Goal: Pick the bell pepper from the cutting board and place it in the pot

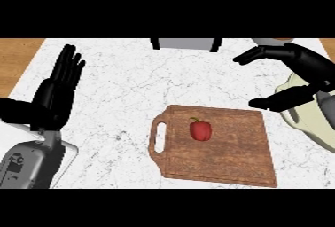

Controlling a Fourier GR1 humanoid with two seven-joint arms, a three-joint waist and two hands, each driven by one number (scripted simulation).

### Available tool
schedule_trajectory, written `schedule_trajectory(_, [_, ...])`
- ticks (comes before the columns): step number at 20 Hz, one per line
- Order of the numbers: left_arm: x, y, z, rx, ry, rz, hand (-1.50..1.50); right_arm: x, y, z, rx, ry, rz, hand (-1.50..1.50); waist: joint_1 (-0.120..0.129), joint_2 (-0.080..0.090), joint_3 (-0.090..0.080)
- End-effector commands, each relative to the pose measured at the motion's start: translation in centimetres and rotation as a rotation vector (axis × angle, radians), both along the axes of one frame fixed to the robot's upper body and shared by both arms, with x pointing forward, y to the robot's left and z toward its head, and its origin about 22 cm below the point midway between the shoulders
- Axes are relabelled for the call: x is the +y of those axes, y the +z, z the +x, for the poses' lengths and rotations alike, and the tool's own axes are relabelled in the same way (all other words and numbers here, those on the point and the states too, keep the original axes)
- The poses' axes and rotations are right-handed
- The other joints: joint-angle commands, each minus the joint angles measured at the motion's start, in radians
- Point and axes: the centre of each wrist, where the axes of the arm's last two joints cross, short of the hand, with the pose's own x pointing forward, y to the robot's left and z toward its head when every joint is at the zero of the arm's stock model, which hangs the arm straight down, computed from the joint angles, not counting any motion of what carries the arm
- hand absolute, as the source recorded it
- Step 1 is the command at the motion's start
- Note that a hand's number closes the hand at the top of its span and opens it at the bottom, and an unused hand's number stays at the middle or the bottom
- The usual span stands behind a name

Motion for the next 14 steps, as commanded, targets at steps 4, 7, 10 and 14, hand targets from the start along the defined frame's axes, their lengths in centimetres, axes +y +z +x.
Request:
schedule_trajectory(4, [2.3, -1.4, -0.1, 0.007, 0.056, -0.013, 0.00, 1.1, -1.4, 1.5, -0.157, 0.210, -0.230, -1.50, -0.030, -0.009, 0.001])
schedule_trajectory(7, [2.9, -0.8, 0.2, 0.001, 0.089, -0.003, 0.00, 1.1, -0.9, 1.1, -0.178, 0.196, -0.379, -1.50, -0.046, -0.015, 0.001])
schedule_trajectory(10, [1.8, -2.0, 0.5, 0.018, 0.071, -0.023, 0.00, 2.8, 1.8, 1.0, -0.170, 0.210, -0.559, -1.50, -0.054, -0.017, 0.000])
schedule_trajectory(14, [2.9, -1.8, -0.2, 0.015, 0.090, -0.019, 0.00, 6.5, 1.4, -0.5, -0.186, 0.247, -0.678, -1.50, -0.063, -0.021, 0.000])
